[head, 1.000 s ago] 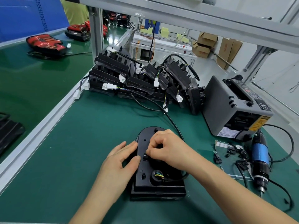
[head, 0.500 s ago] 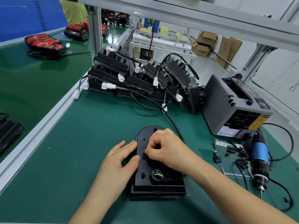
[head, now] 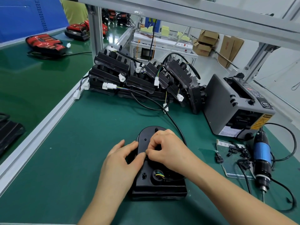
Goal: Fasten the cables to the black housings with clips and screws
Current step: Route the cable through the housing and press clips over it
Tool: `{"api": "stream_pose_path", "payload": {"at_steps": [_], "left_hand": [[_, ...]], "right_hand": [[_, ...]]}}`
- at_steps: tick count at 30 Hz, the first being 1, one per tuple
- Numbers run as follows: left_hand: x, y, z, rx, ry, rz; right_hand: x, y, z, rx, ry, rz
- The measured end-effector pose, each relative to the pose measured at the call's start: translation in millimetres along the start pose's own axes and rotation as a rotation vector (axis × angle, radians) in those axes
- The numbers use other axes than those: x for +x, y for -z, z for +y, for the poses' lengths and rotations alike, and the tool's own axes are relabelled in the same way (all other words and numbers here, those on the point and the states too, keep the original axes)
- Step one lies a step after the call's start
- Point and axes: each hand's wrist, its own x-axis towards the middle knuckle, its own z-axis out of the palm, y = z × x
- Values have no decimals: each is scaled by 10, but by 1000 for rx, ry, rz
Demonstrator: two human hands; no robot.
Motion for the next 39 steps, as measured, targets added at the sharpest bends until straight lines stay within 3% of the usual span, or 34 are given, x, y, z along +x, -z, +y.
{"api": "stream_pose_path", "payload": {"at_steps": [6, 12, 16, 19, 21, 27, 30, 33, 36, 39], "left_hand": [[6, -5, 49, 84, 63, 16], [17, 17, 76, 89, -11, 24], [-55, 113, 27, 217, -275, 63], [-114, 177, 19, 497, -598, 117], [-130, 189, 24, 660, -697, 114], [-151, 222, -33, 863, -766, 87], [-132, 247, -4, 914, -778, 55], [-113, 279, 25, 928, -730, -3], [-123, 290, 31, 880, -682, -55], [-141, 291, 37, 838, -654, -103]], "right_hand": [[-7, -15, 10, -45, 31, 20], [-42, 44, 47, 7, 24, 44], [-150, 121, 159, 35, 4, 106], [-279, 168, 268, -43, 0, 153], [-357, 186, 325, -109, -6, 160], [-483, 169, 405, -122, -88, 194], [-534, 169, 479, -178, -217, 229], [-564, 167, 546, -286, -398, 163], [-506, 174, 556, -159, -488, 105], [-378, 190, 585, 151, -506, 144]]}}
